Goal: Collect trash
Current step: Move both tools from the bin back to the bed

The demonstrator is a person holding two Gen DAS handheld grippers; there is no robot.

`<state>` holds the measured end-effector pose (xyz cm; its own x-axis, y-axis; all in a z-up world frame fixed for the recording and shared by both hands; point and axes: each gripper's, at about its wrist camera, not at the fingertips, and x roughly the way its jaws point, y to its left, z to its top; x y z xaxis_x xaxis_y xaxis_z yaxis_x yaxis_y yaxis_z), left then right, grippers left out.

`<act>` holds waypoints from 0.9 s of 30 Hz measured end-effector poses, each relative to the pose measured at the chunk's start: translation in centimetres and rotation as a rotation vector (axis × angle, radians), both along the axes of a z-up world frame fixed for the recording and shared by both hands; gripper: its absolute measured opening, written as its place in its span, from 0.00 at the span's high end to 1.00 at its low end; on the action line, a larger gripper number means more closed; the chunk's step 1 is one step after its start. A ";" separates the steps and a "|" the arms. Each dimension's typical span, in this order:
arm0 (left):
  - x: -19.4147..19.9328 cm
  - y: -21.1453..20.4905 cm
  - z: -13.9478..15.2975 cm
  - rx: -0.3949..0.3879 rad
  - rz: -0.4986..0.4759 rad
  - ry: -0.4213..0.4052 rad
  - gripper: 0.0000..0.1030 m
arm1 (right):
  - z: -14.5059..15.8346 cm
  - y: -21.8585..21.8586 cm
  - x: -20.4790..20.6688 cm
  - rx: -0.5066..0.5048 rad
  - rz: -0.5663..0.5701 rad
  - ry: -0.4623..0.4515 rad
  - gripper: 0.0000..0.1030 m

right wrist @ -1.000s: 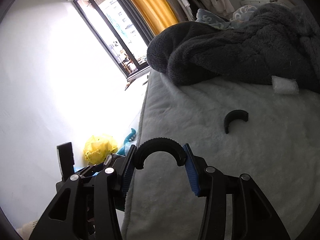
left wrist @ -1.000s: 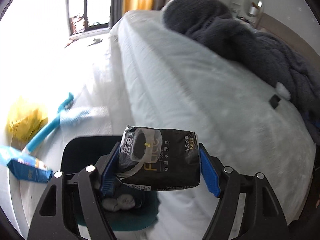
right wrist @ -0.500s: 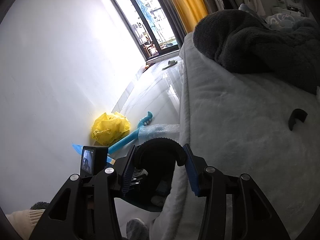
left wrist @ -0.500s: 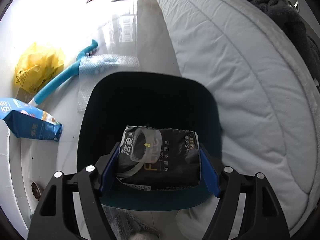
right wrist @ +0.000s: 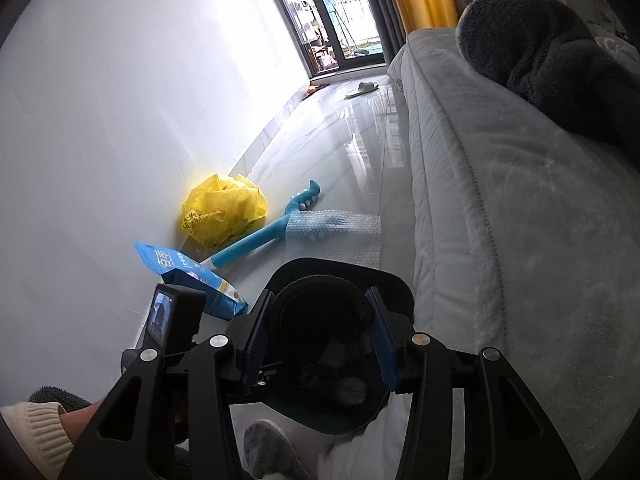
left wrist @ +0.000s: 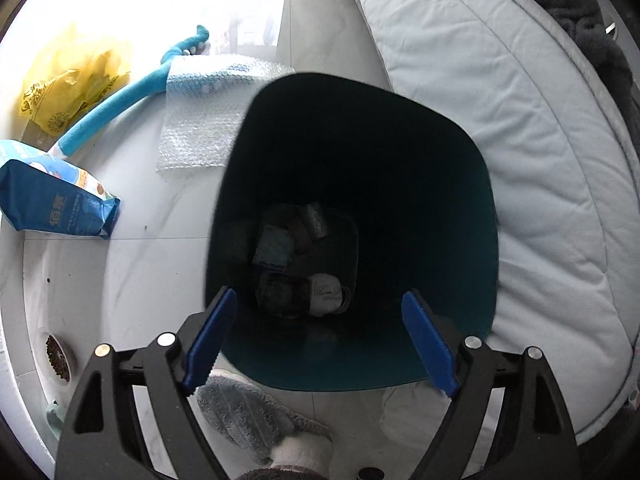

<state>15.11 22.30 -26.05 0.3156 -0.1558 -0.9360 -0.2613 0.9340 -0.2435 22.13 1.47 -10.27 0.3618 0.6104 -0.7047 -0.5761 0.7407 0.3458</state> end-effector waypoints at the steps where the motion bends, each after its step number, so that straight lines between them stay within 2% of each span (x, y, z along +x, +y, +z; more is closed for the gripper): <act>1: -0.3 0.4 0.2 -0.004 0.006 -0.010 0.15 | -0.5 0.6 0.1 -0.014 0.006 0.011 0.54; 8: -1.9 3.7 1.2 0.022 0.032 -0.045 0.15 | -4.1 4.9 -0.1 -0.107 0.059 0.073 0.54; 11: -2.7 5.5 1.5 0.004 0.066 -0.066 0.15 | -5.1 6.3 -0.4 -0.141 0.085 0.077 0.54; 20: -4.7 8.6 3.5 0.032 0.099 -0.143 0.15 | -9.3 8.8 0.4 -0.258 0.101 0.146 0.54; 22: -5.0 9.2 4.3 0.019 0.108 -0.171 0.15 | -10.3 9.1 0.5 -0.285 0.099 0.161 0.53; 27: -5.4 8.9 7.5 0.075 0.063 -0.266 0.15 | -11.6 9.8 0.5 -0.348 0.097 0.170 0.52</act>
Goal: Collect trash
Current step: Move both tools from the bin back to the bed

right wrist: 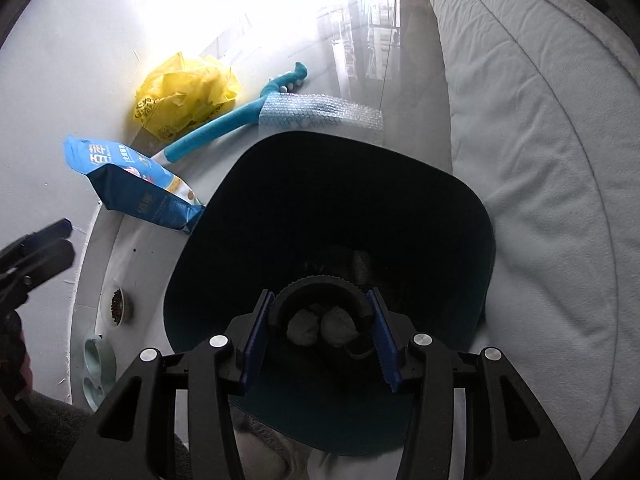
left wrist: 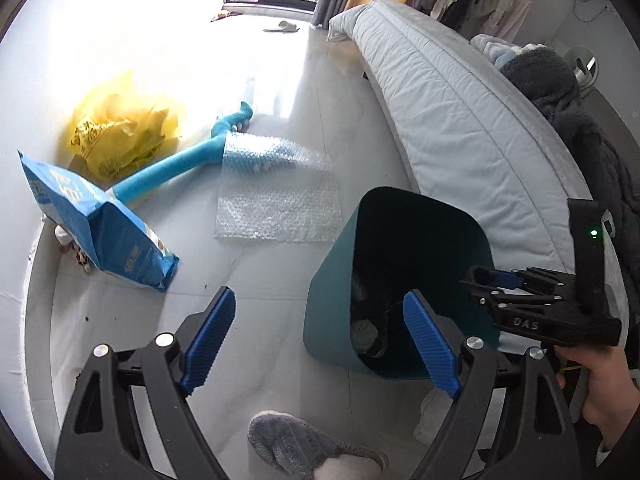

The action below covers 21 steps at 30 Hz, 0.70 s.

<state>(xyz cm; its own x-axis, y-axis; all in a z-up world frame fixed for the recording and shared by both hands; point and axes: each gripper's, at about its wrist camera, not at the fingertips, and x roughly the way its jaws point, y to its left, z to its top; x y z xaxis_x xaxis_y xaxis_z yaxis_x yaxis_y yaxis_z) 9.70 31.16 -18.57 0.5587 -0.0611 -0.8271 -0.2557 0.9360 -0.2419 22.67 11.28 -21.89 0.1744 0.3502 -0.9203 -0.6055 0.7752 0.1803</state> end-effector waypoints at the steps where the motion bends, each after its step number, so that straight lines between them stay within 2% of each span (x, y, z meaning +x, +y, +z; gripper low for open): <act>1: -0.1 -0.1 0.6 0.007 -0.009 -0.020 0.15 | 0.0 0.1 0.0 -0.006 0.003 -0.002 0.51; 4: -0.2 -0.5 2.5 0.018 -0.027 -0.073 0.15 | 0.1 0.2 -0.3 -0.018 0.006 -0.020 0.35; 7: -0.1 -1.1 4.9 0.038 -0.047 -0.143 0.15 | 0.5 0.1 -0.4 -0.024 0.018 -0.041 0.35; 16: 0.4 -4.2 10.9 0.083 -0.086 -0.309 0.15 | 4.8 -1.0 -1.0 0.061 0.054 -0.143 0.31; 21: 1.3 -6.9 13.6 0.060 -0.136 -0.383 0.15 | 6.5 -2.2 -1.1 0.098 0.067 -0.187 0.31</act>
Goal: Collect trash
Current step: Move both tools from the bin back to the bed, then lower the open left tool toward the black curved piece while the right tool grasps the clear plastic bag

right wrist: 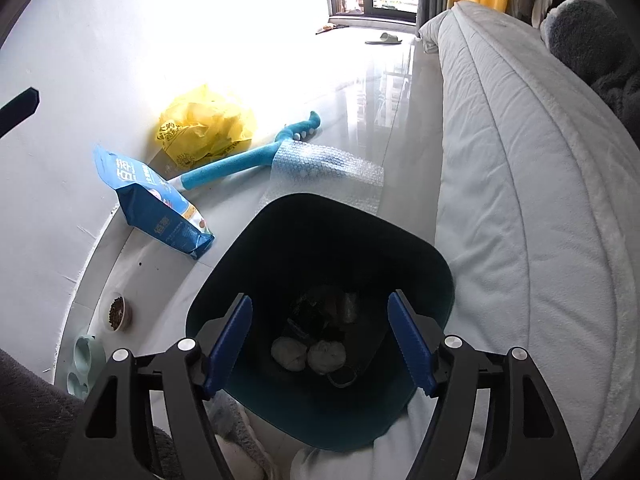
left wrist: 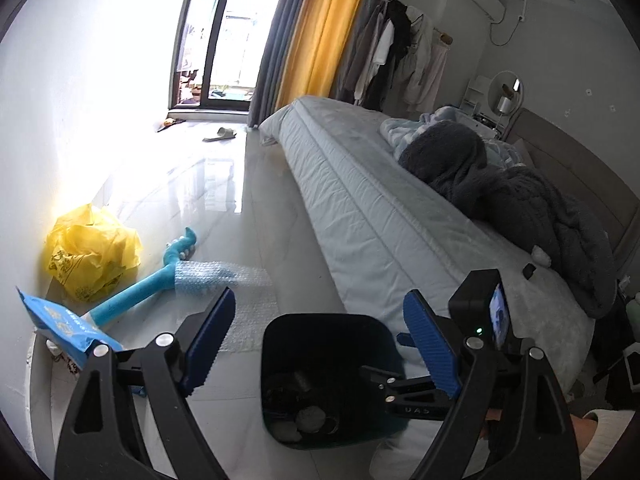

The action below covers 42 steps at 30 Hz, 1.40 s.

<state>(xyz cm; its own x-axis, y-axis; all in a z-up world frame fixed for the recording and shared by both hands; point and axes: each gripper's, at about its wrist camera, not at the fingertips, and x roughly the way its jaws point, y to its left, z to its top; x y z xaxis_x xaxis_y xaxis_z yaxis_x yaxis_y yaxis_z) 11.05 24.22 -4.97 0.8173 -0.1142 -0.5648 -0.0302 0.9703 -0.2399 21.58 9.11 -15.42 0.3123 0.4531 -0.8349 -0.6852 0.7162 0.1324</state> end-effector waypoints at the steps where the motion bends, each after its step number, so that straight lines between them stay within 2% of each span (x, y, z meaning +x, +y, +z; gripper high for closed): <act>1: 0.1 -0.6 0.3 0.000 -0.010 -0.010 0.15 | 0.6 -0.4 0.0 0.015 0.006 -0.012 0.30; 6: 1.0 -3.9 2.4 -0.009 -0.066 -0.065 0.15 | 3.7 -3.0 -0.1 0.075 0.020 -0.101 0.28; 11: 2.0 -7.4 3.9 0.012 -0.106 -0.101 0.15 | 5.8 -6.7 1.1 0.116 -0.031 -0.156 0.25; 21: 5.3 -14.9 3.6 0.064 -0.226 -0.127 0.12 | 7.4 -14.1 3.3 0.091 -0.107 -0.227 0.23; 27: 7.5 -18.0 3.3 0.069 -0.248 -0.121 0.12 | 8.3 -18.6 4.8 0.096 -0.186 -0.257 0.22; 30: 8.1 -19.8 3.6 0.080 -0.278 -0.139 0.10 | 8.7 -21.2 5.9 0.102 -0.232 -0.274 0.18; 36: 9.3 -23.5 2.9 0.117 -0.334 -0.132 0.08 | 8.9 -26.3 8.0 0.129 -0.365 -0.258 0.17; 42: 10.7 -26.4 2.4 0.120 -0.361 -0.144 0.07 | 8.9 -30.5 9.8 0.147 -0.492 -0.254 0.09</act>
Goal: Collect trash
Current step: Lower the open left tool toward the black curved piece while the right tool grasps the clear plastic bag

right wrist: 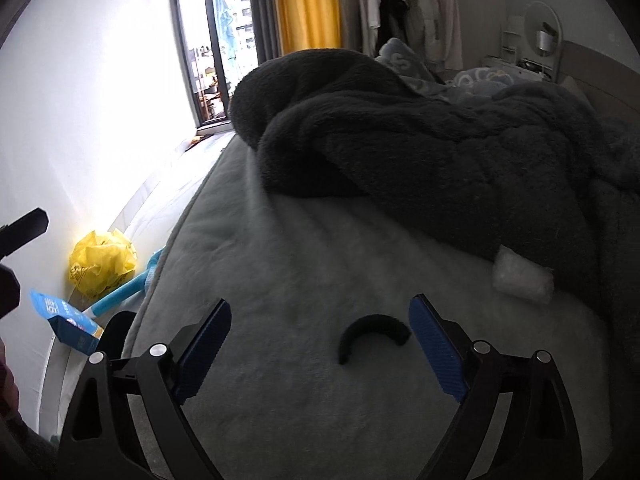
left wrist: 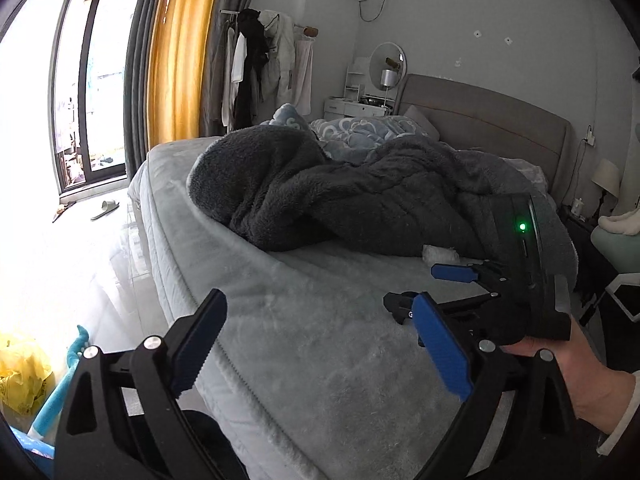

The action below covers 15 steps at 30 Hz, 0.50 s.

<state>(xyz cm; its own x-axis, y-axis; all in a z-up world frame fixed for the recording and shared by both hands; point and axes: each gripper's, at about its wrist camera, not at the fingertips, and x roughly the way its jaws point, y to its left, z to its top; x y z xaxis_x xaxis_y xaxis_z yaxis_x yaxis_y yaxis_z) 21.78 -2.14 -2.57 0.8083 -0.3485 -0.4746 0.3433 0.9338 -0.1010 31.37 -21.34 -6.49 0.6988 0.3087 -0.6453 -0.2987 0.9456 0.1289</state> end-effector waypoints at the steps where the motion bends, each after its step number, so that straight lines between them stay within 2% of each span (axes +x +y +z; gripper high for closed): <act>1: 0.3 -0.5 -0.1 -0.006 -0.002 0.001 0.07 | -0.1 -0.6 0.4 -0.001 -0.014 -0.002 0.09; 5: 1.5 -2.1 -0.6 -0.016 -0.017 0.020 0.07 | -0.9 -2.7 2.0 -0.006 -0.051 0.011 0.05; 15: 4.4 -6.7 -3.7 0.081 -0.084 0.056 0.08 | -2.2 -7.4 5.2 -0.040 -0.181 -0.003 0.03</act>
